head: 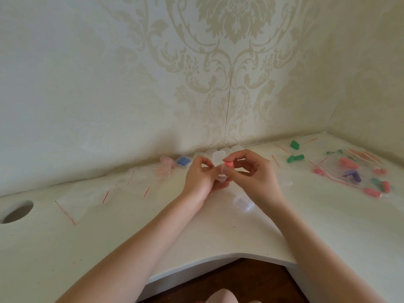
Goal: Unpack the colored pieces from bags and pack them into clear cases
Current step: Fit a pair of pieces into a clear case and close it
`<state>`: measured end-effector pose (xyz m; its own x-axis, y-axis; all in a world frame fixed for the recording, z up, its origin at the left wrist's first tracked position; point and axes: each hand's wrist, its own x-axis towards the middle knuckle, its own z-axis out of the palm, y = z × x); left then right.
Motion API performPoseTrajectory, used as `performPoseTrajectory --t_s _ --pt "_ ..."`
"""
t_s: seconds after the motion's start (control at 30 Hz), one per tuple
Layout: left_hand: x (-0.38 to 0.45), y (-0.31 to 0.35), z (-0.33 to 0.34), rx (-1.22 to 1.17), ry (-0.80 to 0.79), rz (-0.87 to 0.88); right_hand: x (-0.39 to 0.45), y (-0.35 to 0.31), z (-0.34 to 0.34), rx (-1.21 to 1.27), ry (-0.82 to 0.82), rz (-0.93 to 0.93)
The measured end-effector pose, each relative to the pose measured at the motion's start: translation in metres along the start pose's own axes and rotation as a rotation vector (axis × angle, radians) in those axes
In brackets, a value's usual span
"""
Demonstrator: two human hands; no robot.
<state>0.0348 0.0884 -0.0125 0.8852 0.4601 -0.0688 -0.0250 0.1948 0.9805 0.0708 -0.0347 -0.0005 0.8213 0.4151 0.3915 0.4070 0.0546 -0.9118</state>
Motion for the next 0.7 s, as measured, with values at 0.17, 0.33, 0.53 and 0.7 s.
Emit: performPoseTrajectory --t_s 0.17,0.33,0.53,0.7 --pt "0.002 -0.002 0.000 -0.011 0.015 0.013 -0.001 0.003 0.007 -0.079 -0.035 -0.037" --pt "0.004 0.001 0.001 -0.290 -0.165 -0.114 0.005 0.007 0.002 -0.089 0.056 -0.011" --pt "0.001 0.002 0.002 -0.262 -0.248 -0.127 0.009 0.011 -0.006 -0.220 0.098 -0.013" --pt "-0.001 0.002 0.001 -0.230 -0.279 -0.139 0.009 0.016 -0.007 -0.310 0.054 -0.005"
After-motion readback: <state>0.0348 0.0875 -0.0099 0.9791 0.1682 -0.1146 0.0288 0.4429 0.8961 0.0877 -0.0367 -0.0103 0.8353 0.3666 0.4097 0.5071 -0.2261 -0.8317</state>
